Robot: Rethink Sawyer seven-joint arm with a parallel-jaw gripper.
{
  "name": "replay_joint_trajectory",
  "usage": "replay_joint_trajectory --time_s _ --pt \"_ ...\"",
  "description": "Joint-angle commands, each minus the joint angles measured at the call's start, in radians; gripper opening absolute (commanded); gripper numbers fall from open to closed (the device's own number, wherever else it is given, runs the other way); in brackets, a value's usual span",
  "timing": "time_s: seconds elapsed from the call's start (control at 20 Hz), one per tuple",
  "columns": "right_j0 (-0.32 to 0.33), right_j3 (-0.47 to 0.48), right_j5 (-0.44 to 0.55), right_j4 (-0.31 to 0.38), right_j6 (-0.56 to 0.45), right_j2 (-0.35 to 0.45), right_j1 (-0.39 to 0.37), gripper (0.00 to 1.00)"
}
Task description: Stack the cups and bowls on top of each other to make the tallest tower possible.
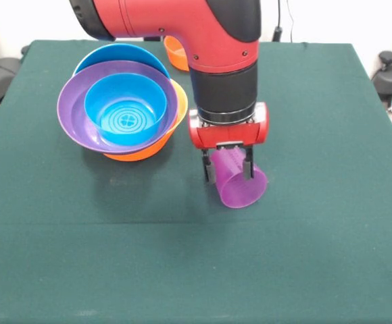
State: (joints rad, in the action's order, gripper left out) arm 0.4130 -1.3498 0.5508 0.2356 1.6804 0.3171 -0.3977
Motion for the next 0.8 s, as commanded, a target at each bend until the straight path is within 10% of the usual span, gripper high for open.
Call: replay_joint_trajectory --time_s 0.05,0.8 --pt "0.001 0.016 0.076 0.000 -0.011 0.048 -0.027 1.00" --pt "0.033 0.009 0.052 0.022 -0.100 0.114 -0.109 1.00"
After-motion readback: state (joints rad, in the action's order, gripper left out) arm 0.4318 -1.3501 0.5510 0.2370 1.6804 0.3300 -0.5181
